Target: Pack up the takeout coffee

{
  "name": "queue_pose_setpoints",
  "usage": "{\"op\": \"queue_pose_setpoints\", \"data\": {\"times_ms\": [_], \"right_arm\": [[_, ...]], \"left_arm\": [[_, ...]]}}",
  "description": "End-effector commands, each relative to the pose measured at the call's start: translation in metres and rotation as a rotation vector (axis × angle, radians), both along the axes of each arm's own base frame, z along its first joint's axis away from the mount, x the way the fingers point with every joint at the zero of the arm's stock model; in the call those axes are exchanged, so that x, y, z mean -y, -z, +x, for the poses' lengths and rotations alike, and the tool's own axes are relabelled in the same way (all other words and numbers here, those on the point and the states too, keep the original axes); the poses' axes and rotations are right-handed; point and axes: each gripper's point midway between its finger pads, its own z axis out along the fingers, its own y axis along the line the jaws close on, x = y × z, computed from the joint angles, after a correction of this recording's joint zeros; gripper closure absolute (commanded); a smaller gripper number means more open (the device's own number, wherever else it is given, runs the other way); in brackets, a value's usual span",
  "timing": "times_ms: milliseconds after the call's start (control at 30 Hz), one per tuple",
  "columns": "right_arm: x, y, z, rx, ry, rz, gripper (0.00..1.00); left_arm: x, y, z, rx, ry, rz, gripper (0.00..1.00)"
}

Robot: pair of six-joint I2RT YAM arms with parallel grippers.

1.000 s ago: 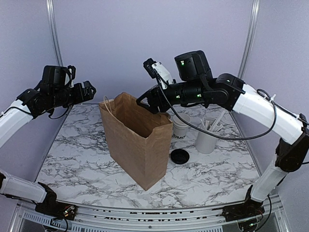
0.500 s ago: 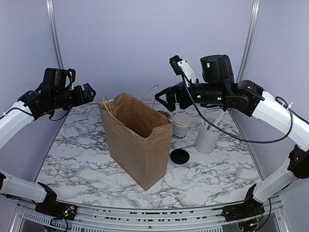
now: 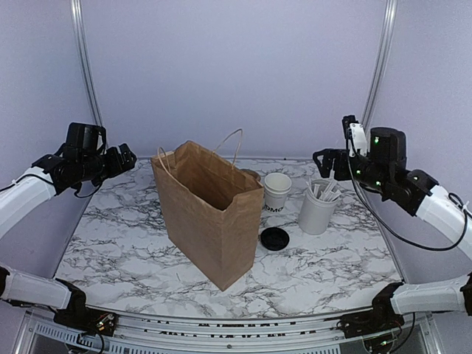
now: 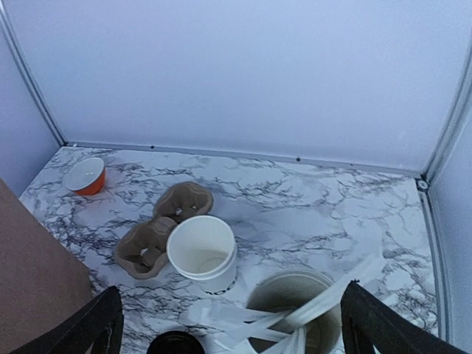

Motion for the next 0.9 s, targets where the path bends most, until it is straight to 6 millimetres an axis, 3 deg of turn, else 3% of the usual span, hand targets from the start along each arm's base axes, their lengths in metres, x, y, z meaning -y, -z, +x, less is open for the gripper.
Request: {"op": "queue_pose_setpoints", "data": {"times_ms": [0, 200, 267, 367, 567, 767, 867], "right_arm": [[0.048, 0.018, 0.007, 0.001, 0.122, 0.085, 0.00], [0.103, 0.065, 0.006, -0.008, 0.275, 0.092, 0.00], [0.117, 0.088, 0.004, -0.022, 0.317, 0.086, 0.00], [0.135, 0.108, 0.001, 0.003, 0.384, 0.075, 0.00], [0.181, 0.131, -0.002, 0.134, 0.609, -0.037, 0.00], [0.225, 0.159, 0.001, 0.229, 0.725, -0.021, 0.00], [0.227, 0.165, 0.002, 0.297, 0.727, -0.066, 0.00]], "left_arm": [[-0.012, 0.004, 0.002, 0.034, -0.054, -0.054, 0.01], [-0.032, 0.031, 0.003, 0.042, -0.139, -0.037, 0.01], [-0.036, 0.041, 0.003, 0.046, -0.156, -0.023, 0.01], [-0.037, 0.053, 0.004, 0.057, -0.140, 0.009, 0.01], [-0.033, 0.063, 0.006, 0.122, -0.066, 0.080, 0.01], [-0.027, 0.073, 0.007, 0.205, 0.008, 0.123, 0.01], [-0.031, 0.079, 0.008, 0.207, 0.010, 0.166, 0.01]]}}
